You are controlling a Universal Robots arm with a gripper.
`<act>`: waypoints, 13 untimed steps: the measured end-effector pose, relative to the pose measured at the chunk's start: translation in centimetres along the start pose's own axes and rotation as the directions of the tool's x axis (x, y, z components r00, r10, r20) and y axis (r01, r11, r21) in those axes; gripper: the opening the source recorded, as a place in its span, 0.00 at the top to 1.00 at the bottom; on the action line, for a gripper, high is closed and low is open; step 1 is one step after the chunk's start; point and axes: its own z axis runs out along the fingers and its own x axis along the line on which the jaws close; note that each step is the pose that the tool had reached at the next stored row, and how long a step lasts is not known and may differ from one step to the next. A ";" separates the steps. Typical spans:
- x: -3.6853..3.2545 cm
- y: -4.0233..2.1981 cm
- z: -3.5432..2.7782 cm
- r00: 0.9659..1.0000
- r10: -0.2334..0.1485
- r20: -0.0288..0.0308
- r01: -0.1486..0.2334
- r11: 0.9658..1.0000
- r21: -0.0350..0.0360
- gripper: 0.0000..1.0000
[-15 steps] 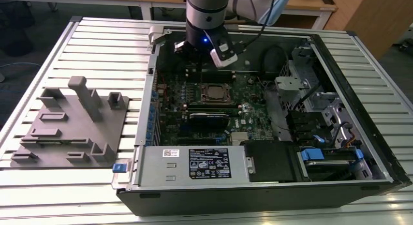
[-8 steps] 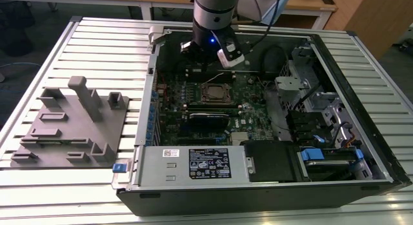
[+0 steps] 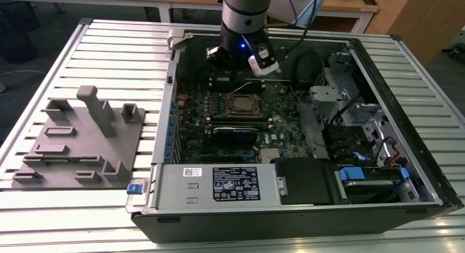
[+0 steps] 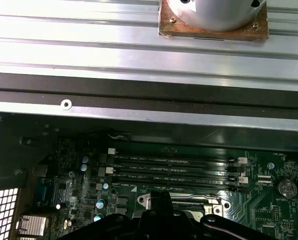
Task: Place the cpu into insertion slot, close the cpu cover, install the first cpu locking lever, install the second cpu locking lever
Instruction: 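Install the first cpu locking lever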
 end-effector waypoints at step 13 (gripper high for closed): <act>-0.63 -0.03 -0.01 1.000 0.000 0.000 0.000 1.000 0.000 0.90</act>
